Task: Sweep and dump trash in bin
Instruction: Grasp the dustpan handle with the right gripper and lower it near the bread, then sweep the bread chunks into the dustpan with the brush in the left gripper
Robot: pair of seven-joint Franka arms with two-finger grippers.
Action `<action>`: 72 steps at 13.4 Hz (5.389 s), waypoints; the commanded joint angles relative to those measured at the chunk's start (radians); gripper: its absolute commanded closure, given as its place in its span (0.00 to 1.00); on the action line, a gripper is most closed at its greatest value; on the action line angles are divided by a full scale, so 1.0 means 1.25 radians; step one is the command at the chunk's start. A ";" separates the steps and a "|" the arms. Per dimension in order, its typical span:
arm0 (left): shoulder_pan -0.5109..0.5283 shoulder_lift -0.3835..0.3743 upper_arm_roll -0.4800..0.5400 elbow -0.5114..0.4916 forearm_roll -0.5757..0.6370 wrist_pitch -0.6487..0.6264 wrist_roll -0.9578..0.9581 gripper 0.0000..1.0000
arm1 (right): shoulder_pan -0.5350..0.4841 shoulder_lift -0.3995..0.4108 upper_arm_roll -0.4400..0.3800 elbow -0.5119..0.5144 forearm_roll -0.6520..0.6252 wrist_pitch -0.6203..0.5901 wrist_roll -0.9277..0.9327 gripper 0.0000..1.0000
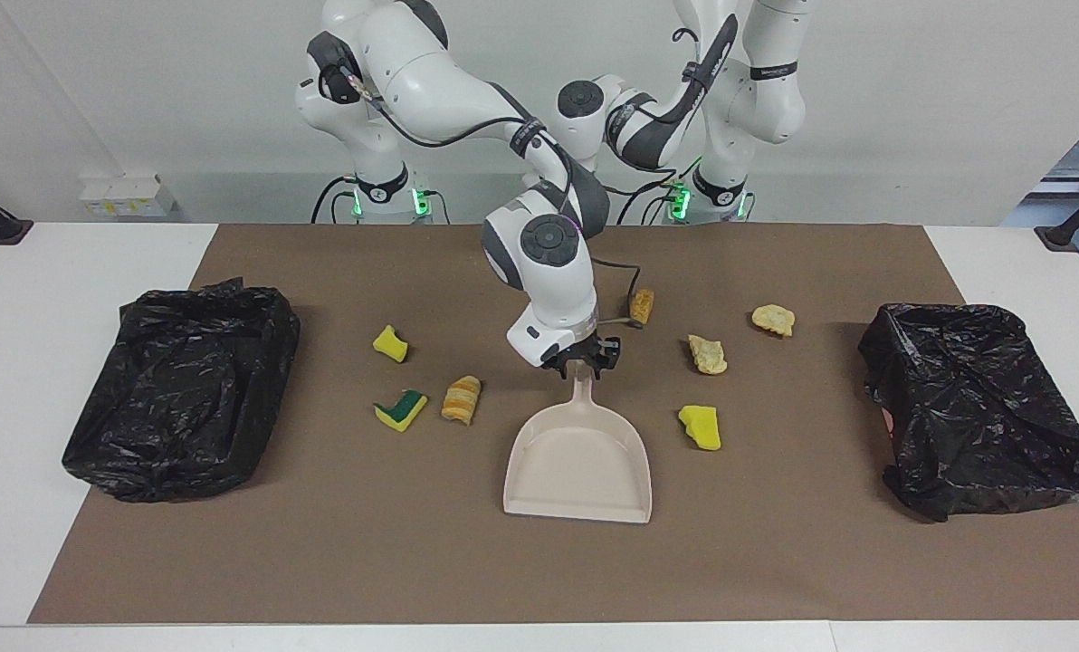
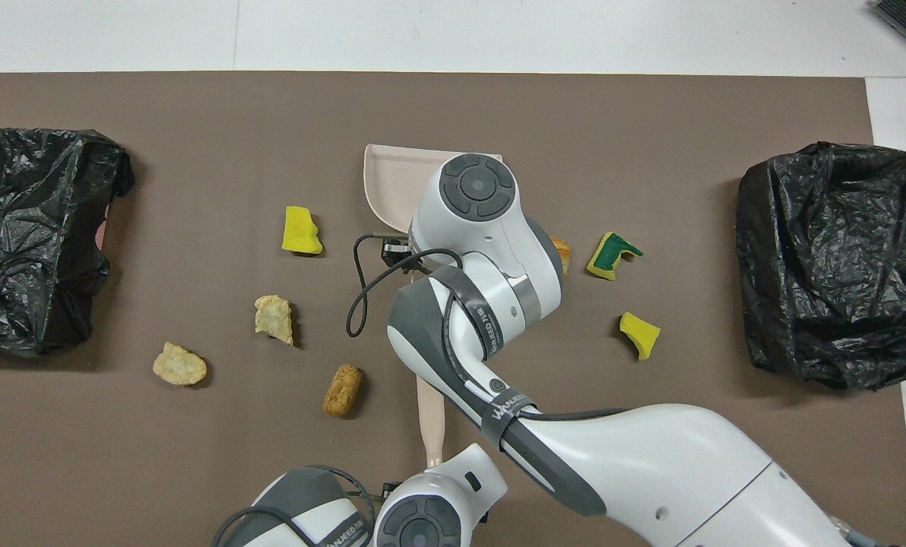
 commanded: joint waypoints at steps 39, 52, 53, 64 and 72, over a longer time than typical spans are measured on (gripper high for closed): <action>0.525 -0.160 0.015 -0.104 0.187 -0.286 -0.069 1.00 | -0.111 -0.441 0.004 -0.512 -0.105 -0.135 -1.192 1.00; 0.303 -0.050 0.013 -0.055 0.072 -0.108 0.101 1.00 | -0.104 -0.408 0.004 -0.544 -0.139 -0.024 -1.256 1.00; 0.302 -0.049 0.013 -0.054 0.043 -0.097 0.123 1.00 | -0.104 -0.408 0.004 -0.544 -0.140 -0.023 -1.257 1.00; 0.156 0.001 0.012 0.049 -0.036 -0.037 0.201 1.00 | -0.093 -0.355 0.004 -0.535 -0.173 0.055 -1.255 1.00; 0.130 -0.042 0.013 0.101 -0.024 -0.230 -0.051 1.00 | -0.093 -0.350 0.005 -0.530 -0.173 0.047 -1.256 1.00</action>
